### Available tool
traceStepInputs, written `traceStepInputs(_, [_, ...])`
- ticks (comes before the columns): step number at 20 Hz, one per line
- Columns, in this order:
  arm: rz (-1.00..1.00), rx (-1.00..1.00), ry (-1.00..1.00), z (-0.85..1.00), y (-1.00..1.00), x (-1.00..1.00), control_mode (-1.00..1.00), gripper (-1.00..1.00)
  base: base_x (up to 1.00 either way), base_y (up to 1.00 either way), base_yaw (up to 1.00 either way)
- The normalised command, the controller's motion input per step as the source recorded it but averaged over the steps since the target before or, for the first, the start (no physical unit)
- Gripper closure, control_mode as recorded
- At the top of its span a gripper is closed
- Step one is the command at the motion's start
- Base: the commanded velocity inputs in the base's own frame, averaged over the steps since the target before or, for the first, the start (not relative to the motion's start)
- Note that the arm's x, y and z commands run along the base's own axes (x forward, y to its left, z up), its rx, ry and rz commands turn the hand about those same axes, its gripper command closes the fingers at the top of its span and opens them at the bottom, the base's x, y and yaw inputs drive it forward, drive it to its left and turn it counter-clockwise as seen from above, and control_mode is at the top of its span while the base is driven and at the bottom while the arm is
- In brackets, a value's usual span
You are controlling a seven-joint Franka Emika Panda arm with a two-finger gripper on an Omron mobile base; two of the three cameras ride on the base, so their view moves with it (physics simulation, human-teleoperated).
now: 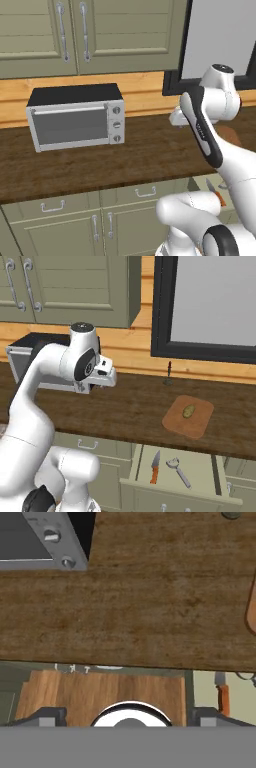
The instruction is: Place the appropriate cutting tool for cutting the potato skin on the cutting board.
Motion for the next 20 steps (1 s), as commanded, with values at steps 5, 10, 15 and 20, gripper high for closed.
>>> traceStepInputs(5, [-0.09, 0.03, 0.11, -0.58, -0.71, 0.00, -1.00, -1.00, 0.00, 0.00, 0.00])
traceStepInputs(10, [-0.03, -0.01, 0.02, -0.62, -0.60, 0.00, -1.00, -1.00, 0.00, 0.00, 0.00])
traceStepInputs(15, [0.00, 0.00, 0.09, -0.18, -0.41, -0.21, -1.00, -1.00, 0.00, 0.00, 0.00])
traceStepInputs(20, [0.00, 0.00, 0.04, -0.46, -0.44, -0.41, -1.00, -1.00, 0.00, 0.00, 0.00])
